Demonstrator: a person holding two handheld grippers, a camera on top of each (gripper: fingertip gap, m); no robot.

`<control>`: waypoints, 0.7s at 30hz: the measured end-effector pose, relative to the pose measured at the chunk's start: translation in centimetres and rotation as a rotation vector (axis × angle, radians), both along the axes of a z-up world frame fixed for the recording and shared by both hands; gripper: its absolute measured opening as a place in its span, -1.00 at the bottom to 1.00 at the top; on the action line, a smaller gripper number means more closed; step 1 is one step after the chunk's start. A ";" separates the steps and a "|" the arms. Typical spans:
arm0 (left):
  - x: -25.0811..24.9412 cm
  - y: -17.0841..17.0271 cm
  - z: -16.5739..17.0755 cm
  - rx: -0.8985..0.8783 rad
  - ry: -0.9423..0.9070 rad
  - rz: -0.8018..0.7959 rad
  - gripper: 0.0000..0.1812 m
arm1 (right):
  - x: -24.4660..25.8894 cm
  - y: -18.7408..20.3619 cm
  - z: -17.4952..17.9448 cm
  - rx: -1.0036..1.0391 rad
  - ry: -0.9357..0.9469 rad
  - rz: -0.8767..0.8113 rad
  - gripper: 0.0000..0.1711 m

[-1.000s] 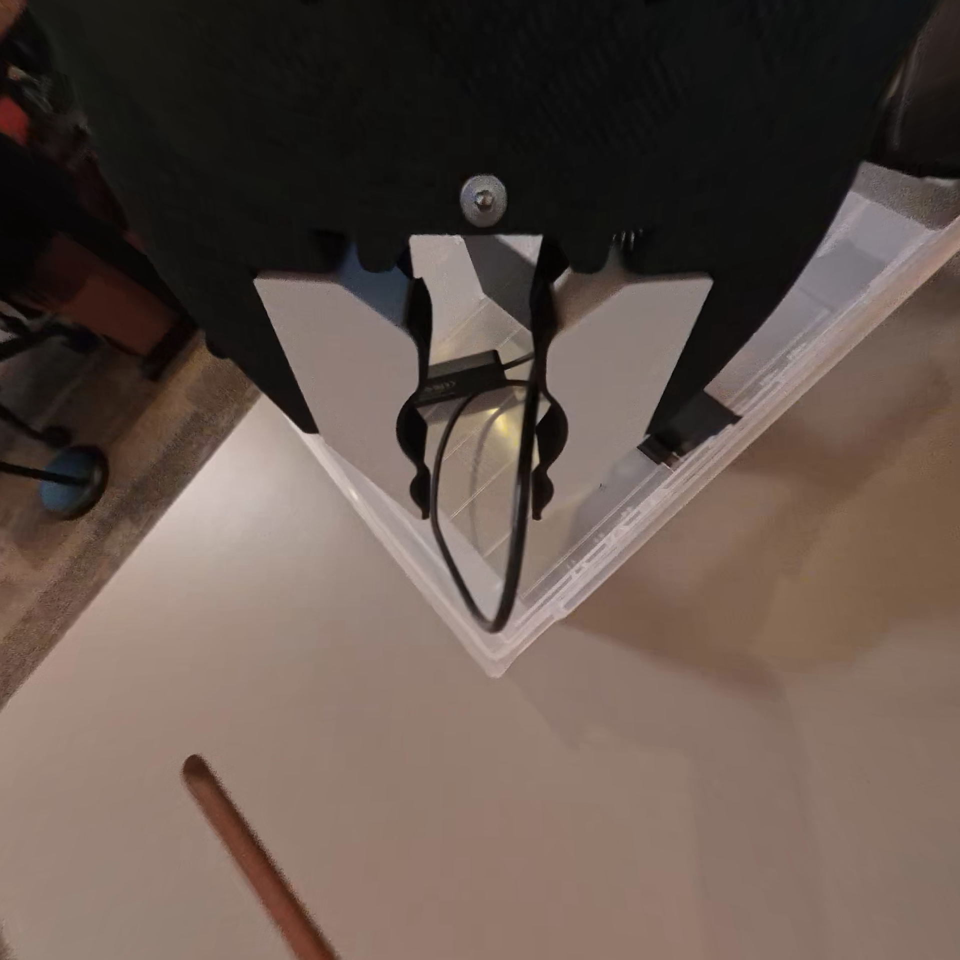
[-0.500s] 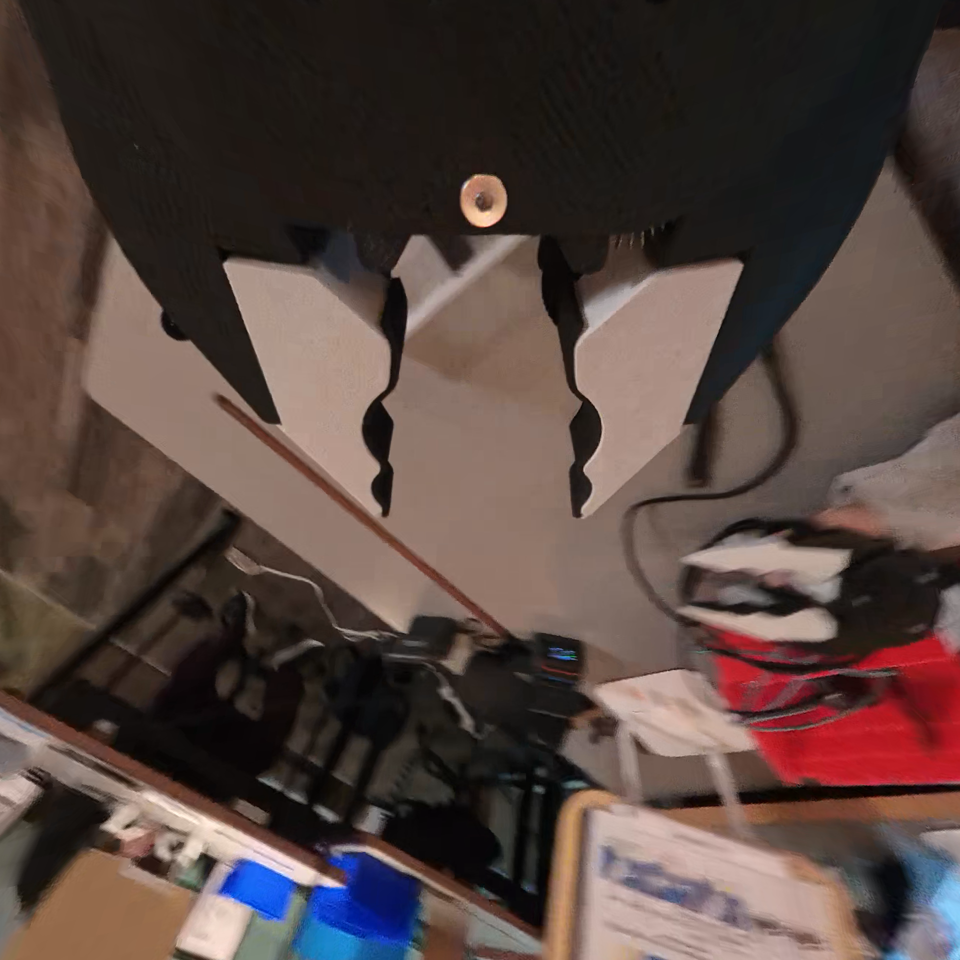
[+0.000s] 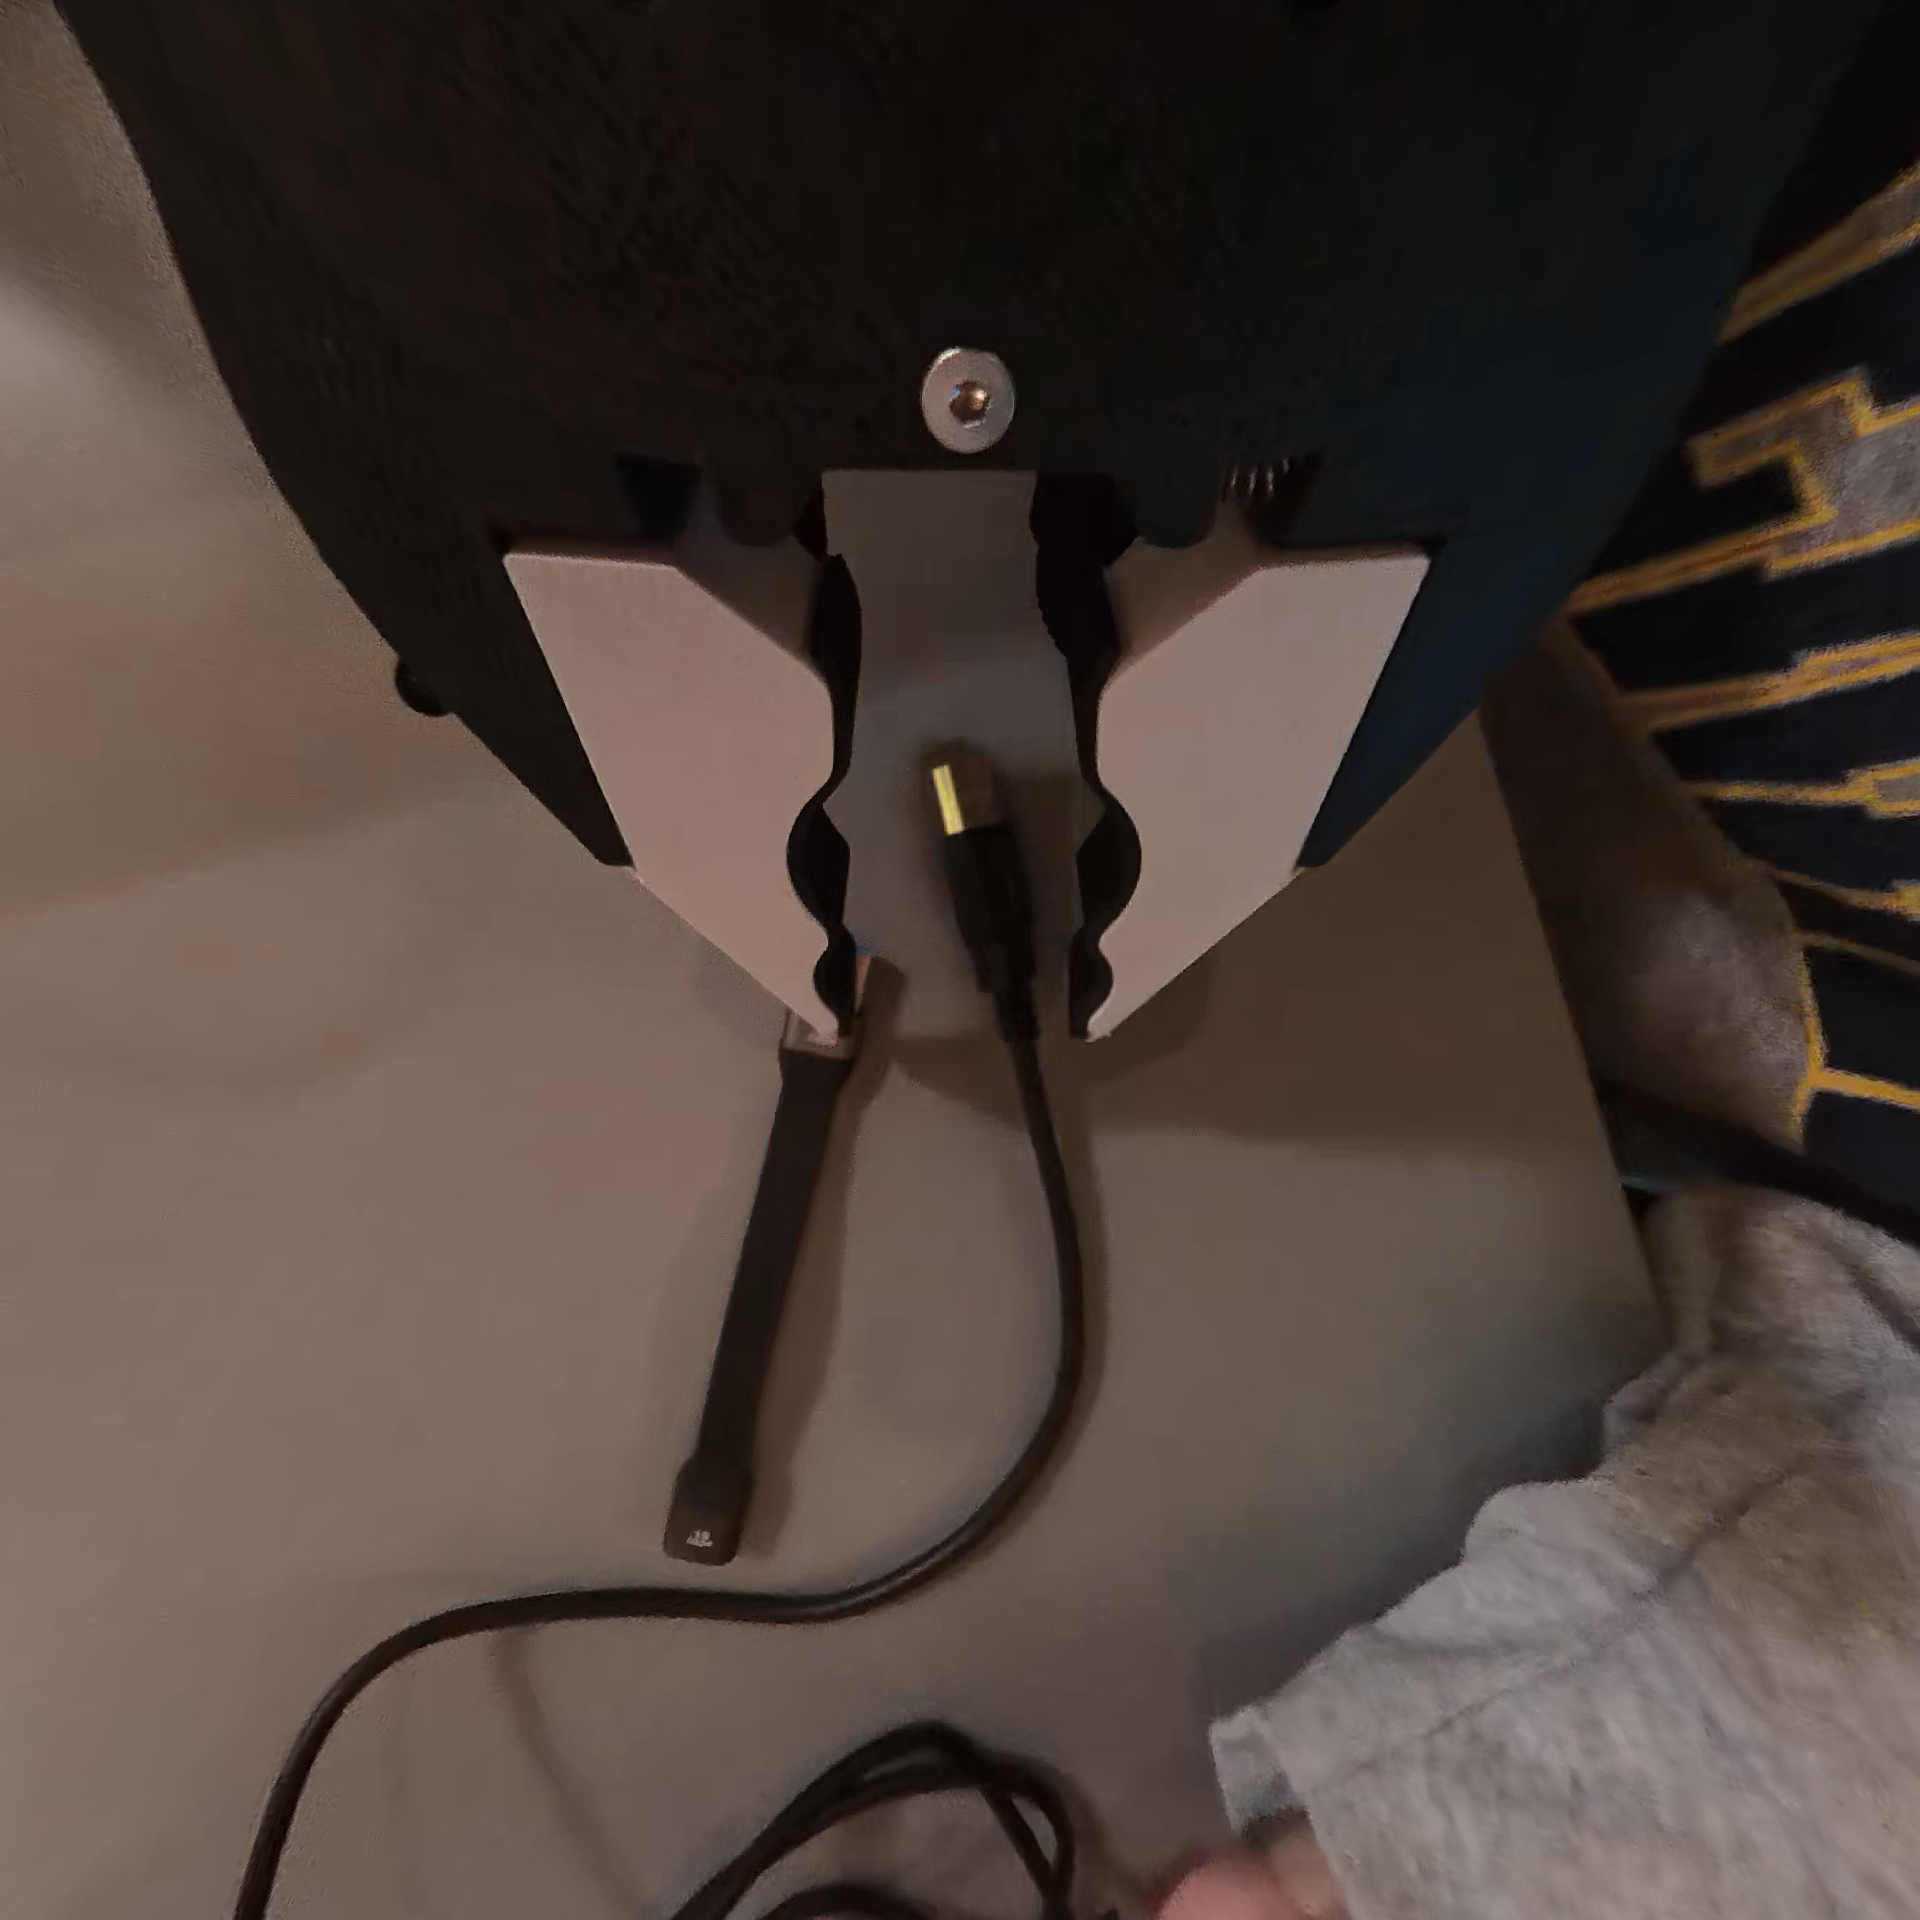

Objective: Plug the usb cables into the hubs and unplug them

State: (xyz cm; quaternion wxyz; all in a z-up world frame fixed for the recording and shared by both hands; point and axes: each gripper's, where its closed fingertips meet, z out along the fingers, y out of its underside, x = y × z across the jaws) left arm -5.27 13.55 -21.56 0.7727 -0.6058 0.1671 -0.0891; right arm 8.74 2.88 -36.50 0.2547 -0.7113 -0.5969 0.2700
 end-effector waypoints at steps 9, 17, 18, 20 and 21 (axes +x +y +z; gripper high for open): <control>-1.6 -0.7 1.6 0.041 -0.097 0.010 -0.64 | 1.9 -0.9 -1.0 0.084 -0.092 0.038 -0.84; -3.4 -1.2 2.4 0.064 -0.208 0.027 -0.63 | 4.3 5.1 10.6 0.564 0.150 -0.252 -0.86; -3.4 -1.2 2.4 0.063 -0.212 0.026 -0.62 | 5.1 5.8 12.4 0.624 0.186 -0.298 -0.86; -3.3 -1.1 2.3 0.055 -0.211 0.021 -0.61 | 6.4 6.7 15.4 0.714 0.248 -0.373 -0.86; -3.1 -1.1 2.2 0.051 -0.207 0.016 -0.61 | 7.1 7.1 16.5 0.753 0.271 -0.409 -0.86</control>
